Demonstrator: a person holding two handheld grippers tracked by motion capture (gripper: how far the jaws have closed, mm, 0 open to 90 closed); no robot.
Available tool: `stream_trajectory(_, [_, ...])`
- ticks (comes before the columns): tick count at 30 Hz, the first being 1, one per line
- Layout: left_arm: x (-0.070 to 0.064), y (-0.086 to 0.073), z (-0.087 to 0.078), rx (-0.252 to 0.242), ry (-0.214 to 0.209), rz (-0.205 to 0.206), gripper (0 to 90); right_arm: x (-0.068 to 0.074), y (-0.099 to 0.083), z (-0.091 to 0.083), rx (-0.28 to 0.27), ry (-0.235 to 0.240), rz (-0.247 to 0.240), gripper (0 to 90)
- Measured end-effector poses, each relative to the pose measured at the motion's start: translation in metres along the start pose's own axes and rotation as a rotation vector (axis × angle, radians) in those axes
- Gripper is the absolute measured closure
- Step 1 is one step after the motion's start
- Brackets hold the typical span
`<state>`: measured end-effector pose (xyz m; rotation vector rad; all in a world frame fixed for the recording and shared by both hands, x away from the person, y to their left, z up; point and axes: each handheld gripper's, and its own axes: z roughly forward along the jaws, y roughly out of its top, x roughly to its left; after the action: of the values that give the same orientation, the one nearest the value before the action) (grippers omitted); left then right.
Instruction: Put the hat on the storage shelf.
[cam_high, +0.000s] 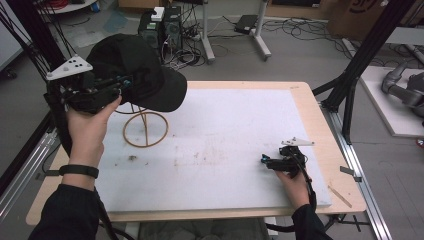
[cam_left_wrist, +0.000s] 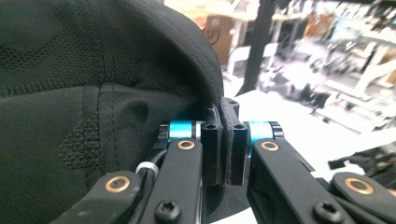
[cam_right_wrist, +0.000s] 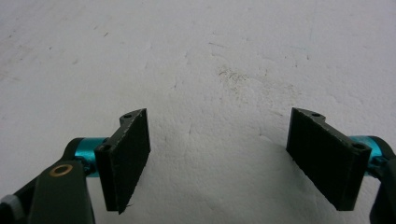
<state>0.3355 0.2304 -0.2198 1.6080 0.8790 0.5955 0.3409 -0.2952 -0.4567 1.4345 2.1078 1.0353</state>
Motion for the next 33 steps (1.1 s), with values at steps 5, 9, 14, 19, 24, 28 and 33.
stream_trajectory(5, [0.004, -0.006, 0.003, 0.033, 0.014, -0.009, 87.5, 0.0, 0.0, 0.0, 0.0, 0.001, 0.0, 21.2])
stream_trajectory(9, [0.008, -0.011, 0.004, 0.038, 0.029, -0.015, 87.4, 0.0, 0.0, 0.0, 0.0, 0.0, -0.004, 21.2])
stream_trajectory(14, [0.016, -0.018, 0.001, 0.025, 0.045, -0.048, 87.4, 0.0, 0.0, 0.0, 0.0, -0.002, -0.004, 21.2])
stream_trajectory(19, [0.018, -0.026, 0.003, 0.033, 0.036, -0.06, 87.0, 0.0, 0.0, 0.0, 0.0, -0.004, -0.005, 21.2])
stream_trajectory(24, [0.015, -0.032, 0.007, 0.042, 0.034, -0.061, 85.5, 0.001, 0.0, 0.0, 0.001, -0.006, -0.005, 21.2])
stream_trajectory(28, [0.014, -0.036, 0.004, -0.005, 0.029, -0.1, 75.2, 0.0, 0.0, 0.0, 0.0, -0.005, -0.006, 21.2])
stream_trajectory(33, [0.009, -0.041, -0.002, -0.01, 0.054, -0.095, 61.0, 0.001, 0.0, 0.0, 0.002, -0.006, -0.006, 21.2])
